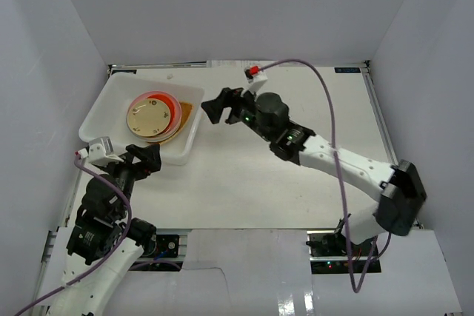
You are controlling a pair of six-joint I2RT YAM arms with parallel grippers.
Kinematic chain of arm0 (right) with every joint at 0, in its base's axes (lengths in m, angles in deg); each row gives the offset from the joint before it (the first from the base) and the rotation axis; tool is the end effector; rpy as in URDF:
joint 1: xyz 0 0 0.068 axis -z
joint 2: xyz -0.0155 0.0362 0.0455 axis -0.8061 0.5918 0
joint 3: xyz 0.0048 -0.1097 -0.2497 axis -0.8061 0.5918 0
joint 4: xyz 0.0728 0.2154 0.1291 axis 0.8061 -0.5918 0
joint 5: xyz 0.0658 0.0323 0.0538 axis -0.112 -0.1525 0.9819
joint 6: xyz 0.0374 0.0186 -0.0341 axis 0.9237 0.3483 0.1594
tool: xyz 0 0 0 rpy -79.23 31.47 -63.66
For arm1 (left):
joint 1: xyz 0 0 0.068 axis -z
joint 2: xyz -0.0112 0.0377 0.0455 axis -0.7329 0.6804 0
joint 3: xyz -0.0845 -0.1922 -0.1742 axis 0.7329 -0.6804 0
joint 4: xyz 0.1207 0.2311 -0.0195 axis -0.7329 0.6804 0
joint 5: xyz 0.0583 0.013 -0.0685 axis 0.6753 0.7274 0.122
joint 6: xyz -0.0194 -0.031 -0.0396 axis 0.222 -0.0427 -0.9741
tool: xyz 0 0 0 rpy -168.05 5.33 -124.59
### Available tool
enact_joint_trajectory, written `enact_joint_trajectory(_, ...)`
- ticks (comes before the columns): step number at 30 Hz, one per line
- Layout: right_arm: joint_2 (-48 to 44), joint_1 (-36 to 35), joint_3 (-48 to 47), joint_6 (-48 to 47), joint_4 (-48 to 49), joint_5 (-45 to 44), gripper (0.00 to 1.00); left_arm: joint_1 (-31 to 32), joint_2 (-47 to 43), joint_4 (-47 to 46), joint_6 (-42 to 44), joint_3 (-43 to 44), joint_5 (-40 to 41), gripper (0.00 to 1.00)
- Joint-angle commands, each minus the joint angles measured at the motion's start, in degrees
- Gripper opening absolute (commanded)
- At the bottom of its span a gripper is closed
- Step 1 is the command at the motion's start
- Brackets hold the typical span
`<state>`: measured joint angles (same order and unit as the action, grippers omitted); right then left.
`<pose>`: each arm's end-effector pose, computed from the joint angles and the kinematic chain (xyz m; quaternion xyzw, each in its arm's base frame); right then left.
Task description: Place the plates into the plastic bin on the countertop
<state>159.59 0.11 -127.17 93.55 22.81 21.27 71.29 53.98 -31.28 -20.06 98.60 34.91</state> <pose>0.2276 0.2970 0.3727 -0.0760 0.6950 0.4207 0.5780 0.0614 -0.0119 0.3211 -0.1642 0.7276 -0.1483 0.6493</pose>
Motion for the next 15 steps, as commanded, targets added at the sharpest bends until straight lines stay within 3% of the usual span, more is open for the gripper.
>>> enact_joint_trajectory(1, -14.3, 0.1, 15.8, -8.5, 0.5, -6.0, 0.90, -0.3, 3.3, -4.3, 1.1, 3.8, -9.9, 0.98)
enact_joint_trajectory(4, -30.3, 0.2, 24.7, -10.4, -4.6, -9.8, 0.90, -0.3, 7.0, -5.2, 1.2, 6.8, -15.1, 0.98)
enact_joint_trajectory(6, -45.6, 0.1, 32.8, -10.1, -10.6, -13.9, 0.90, -0.3, 9.1, -5.1, 1.8, 8.3, -17.7, 0.98)
enact_joint_trajectory(7, -45.7, 0.1, 32.9, -9.3, -10.6, -15.1, 0.90, -0.3, 9.4, -5.1, 2.0, 8.3, -18.1, 0.98)
enact_joint_trajectory(11, -62.5, 0.1, 43.6, -5.7, -16.6, -18.0, 0.90, -0.3, 8.5, -4.7, 2.5, 5.6, -19.5, 0.98)
enact_joint_trajectory(15, -65.1, 0.2, 46.4, -4.1, -18.5, -15.7, 0.90, -0.3, 6.9, -5.4, 0.9, 2.1, -19.9, 0.98)
